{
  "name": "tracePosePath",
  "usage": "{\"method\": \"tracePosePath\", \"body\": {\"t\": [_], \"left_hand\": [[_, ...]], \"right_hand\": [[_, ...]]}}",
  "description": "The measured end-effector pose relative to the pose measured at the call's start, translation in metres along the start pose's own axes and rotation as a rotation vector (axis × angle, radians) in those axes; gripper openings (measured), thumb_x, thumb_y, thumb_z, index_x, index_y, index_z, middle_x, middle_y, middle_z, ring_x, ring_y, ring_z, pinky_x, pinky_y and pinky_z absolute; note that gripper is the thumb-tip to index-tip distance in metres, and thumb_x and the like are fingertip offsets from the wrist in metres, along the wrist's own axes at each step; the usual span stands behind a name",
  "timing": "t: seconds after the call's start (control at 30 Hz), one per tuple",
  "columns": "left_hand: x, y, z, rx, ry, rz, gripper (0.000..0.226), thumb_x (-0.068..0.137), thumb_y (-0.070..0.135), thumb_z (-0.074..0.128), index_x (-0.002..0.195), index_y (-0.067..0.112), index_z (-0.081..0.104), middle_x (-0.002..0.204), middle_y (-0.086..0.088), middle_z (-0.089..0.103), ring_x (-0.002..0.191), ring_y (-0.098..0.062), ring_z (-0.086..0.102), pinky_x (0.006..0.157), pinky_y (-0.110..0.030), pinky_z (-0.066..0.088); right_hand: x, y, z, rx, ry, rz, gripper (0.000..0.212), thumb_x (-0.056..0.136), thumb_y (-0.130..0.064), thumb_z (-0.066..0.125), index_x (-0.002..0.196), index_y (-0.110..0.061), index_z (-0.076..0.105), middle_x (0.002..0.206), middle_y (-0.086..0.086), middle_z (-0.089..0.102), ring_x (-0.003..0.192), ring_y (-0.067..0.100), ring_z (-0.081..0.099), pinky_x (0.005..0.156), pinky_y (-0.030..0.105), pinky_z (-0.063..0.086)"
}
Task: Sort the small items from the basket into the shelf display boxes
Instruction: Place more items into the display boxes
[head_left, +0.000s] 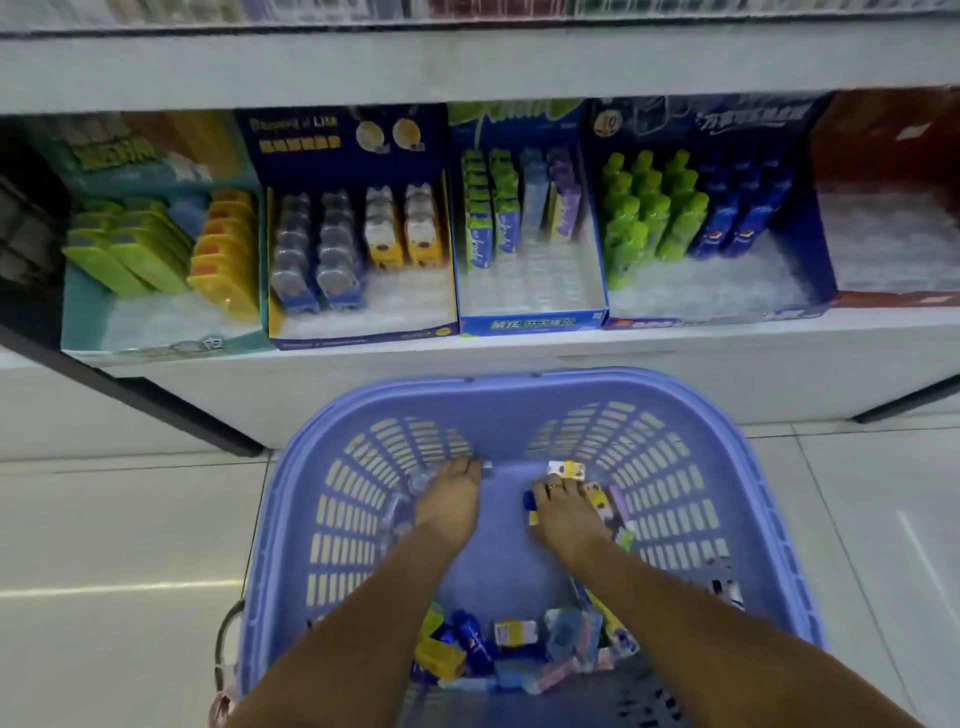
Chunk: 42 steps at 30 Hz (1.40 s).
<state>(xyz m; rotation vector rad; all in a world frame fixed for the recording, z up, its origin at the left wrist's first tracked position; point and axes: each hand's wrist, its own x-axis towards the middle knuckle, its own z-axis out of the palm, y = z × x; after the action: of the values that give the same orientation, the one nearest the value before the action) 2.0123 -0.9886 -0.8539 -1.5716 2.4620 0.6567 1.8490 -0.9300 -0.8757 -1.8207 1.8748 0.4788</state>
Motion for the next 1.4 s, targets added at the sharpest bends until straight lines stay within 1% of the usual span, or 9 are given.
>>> {"method": "tracePosePath", "body": {"t": [0.2, 0.37, 0.47, 0.57, 0.73, 0.87, 1.03, 1.2, 1.4], "left_hand": [[0.012, 0.009, 0.018, 0.275, -0.079, 0.012, 0.038, 0.095, 0.013, 0.04, 0.132, 0.004, 0.04, 0.138, -0.017, 0.039, 0.127, -0.031, 0.037, 0.103, -0.036, 0.028], [0.014, 0.022, 0.023, 0.162, -0.145, 0.002, 0.044, 0.093, 0.021, 0.048, 0.131, 0.001, 0.037, 0.134, -0.016, 0.044, 0.125, -0.029, 0.04, 0.103, -0.032, 0.029], [0.01, 0.038, 0.006, -0.38, -0.095, -0.284, 0.031, 0.095, 0.021, 0.047, 0.116, -0.002, 0.052, 0.117, -0.022, 0.059, 0.111, -0.032, 0.057, 0.088, -0.035, 0.04], [0.0, 0.06, -0.025, -1.364, -0.198, -0.579, 0.025, 0.098, 0.021, 0.042, 0.092, 0.005, 0.06, 0.086, -0.018, 0.064, 0.076, -0.027, 0.067, 0.069, -0.035, 0.05], [-0.022, 0.092, -0.069, -2.19, -0.45, -0.364, 0.024, 0.093, 0.023, 0.046, 0.102, 0.008, 0.062, 0.095, -0.017, 0.069, 0.084, -0.033, 0.067, 0.074, -0.05, 0.056], [-0.039, 0.114, -0.102, -2.309, -0.429, -0.318, 0.032, 0.09, 0.02, 0.048, 0.115, 0.003, 0.057, 0.101, -0.022, 0.068, 0.085, -0.034, 0.069, 0.071, -0.048, 0.059], [-0.048, 0.133, -0.145, -2.203, -0.421, -0.257, 0.029, 0.094, 0.021, 0.045, 0.108, 0.002, 0.061, 0.088, -0.016, 0.069, 0.072, -0.023, 0.067, 0.058, -0.028, 0.058], [-0.052, 0.155, -0.173, -2.015, -0.333, -0.159, 0.032, 0.098, 0.022, 0.042, 0.116, 0.002, 0.059, 0.078, -0.01, 0.07, 0.056, -0.015, 0.065, 0.046, -0.02, 0.052], [-0.05, 0.174, -0.183, -1.908, -0.292, -0.105, 0.031, 0.098, 0.023, 0.043, 0.114, 0.003, 0.059, 0.075, -0.008, 0.07, 0.057, -0.013, 0.064, 0.046, -0.021, 0.051]], "right_hand": [[0.0, 0.003, -0.006, 0.358, -0.154, 0.024, 0.035, 0.09, -0.019, 0.055, 0.122, -0.011, 0.044, 0.107, 0.008, 0.057, 0.106, 0.027, 0.056, 0.077, 0.025, 0.048], [-0.005, 0.016, -0.03, 0.868, -0.042, 0.132, 0.035, 0.082, -0.028, 0.071, 0.066, -0.017, 0.041, 0.061, -0.002, 0.042, 0.061, 0.012, 0.046, 0.056, 0.016, 0.038], [-0.018, 0.023, -0.053, 1.207, -0.061, 0.211, 0.035, 0.079, -0.036, 0.074, 0.069, -0.012, 0.05, 0.062, 0.003, 0.048, 0.066, 0.018, 0.05, 0.064, 0.028, 0.04], [-0.033, 0.022, -0.077, 1.4, 0.094, 0.213, 0.03, 0.081, -0.036, 0.071, 0.067, -0.015, 0.054, 0.06, 0.003, 0.054, 0.056, 0.015, 0.052, 0.052, 0.023, 0.043], [-0.064, 0.015, -0.121, 1.153, 0.316, 0.16, 0.022, 0.093, -0.034, 0.054, 0.087, -0.013, 0.057, 0.084, 0.011, 0.063, 0.07, 0.018, 0.059, 0.056, 0.023, 0.047], [-0.096, 0.031, -0.163, 0.974, 0.374, 0.089, 0.02, 0.096, -0.019, 0.049, 0.109, -0.012, 0.062, 0.1, 0.011, 0.067, 0.089, 0.024, 0.062, 0.082, 0.037, 0.05], [-0.141, 0.064, -0.22, 1.276, 0.745, 0.103, 0.026, 0.078, -0.013, 0.075, 0.1, -0.007, 0.062, 0.078, 0.005, 0.066, 0.051, 0.007, 0.058, 0.051, 0.017, 0.046], [-0.137, 0.128, -0.271, 1.046, 1.091, 0.242, 0.028, 0.076, -0.012, 0.075, 0.102, -0.011, 0.065, 0.087, 0.011, 0.066, 0.072, 0.019, 0.061, 0.069, 0.025, 0.051], [-0.084, 0.182, -0.306, 0.634, 1.023, 0.247, 0.024, 0.078, -0.008, 0.068, 0.101, -0.002, 0.067, 0.092, 0.018, 0.068, 0.085, 0.028, 0.062, 0.061, 0.015, 0.031]]}}
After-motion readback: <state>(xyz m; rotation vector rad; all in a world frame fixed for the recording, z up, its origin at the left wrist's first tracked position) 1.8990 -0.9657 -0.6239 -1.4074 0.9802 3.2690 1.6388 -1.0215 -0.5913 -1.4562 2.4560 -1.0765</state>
